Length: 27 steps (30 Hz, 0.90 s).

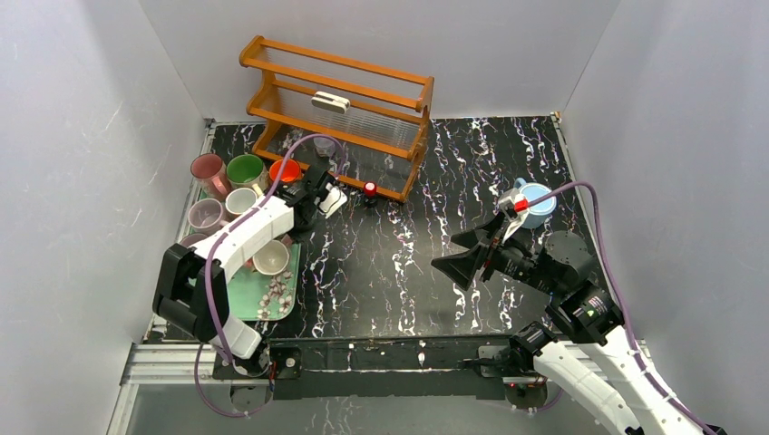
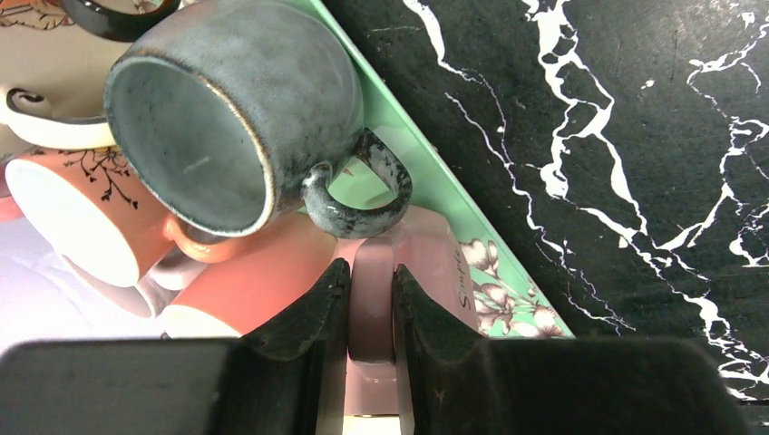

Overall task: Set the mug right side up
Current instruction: Place the cup on the tray.

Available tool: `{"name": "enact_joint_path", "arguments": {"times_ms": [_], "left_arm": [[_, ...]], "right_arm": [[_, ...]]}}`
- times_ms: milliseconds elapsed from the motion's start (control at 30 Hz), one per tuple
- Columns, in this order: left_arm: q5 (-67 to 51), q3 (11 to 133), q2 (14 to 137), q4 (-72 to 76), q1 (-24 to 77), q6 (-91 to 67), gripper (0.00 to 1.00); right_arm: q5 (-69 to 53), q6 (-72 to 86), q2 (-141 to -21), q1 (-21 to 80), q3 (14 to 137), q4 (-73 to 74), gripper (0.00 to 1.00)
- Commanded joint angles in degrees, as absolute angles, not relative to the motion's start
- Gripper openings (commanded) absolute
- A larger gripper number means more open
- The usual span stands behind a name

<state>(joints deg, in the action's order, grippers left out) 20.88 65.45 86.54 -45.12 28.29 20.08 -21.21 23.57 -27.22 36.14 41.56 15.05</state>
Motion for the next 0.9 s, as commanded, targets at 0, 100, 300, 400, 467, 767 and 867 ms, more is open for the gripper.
{"name": "enact_joint_path", "arguments": {"times_ms": [0,100,300,400,467,767,867], "left_arm": [[16.3,64.9,88.2,-44.6,27.7,21.3,0.00],[12.4,66.3,88.4,-46.3,26.9,22.4,0.00],[8.1,67.9,88.8,-50.0,25.6,25.9,0.00],[4.6,69.2,89.5,-51.8,25.0,27.5,0.00],[2.5,70.2,90.4,-52.9,25.0,29.0,0.00],[2.6,74.0,93.7,-52.2,24.5,30.8,0.13],[3.9,75.6,94.6,-53.1,24.5,30.7,0.28]], "right_arm": [[-20.9,23.0,-27.3,36.3,42.1,12.5,0.99],[-21.0,23.2,-27.6,36.3,42.1,12.6,0.99],[-21.0,22.9,-28.4,36.3,42.7,13.1,0.99],[-20.7,23.0,-28.1,36.3,42.7,13.4,0.99],[-20.4,23.1,-27.8,36.3,42.7,13.6,0.99],[-18.9,21.5,-27.6,36.3,45.4,17.7,0.99],[-18.8,21.8,-28.2,36.3,45.1,17.3,0.99]]}}
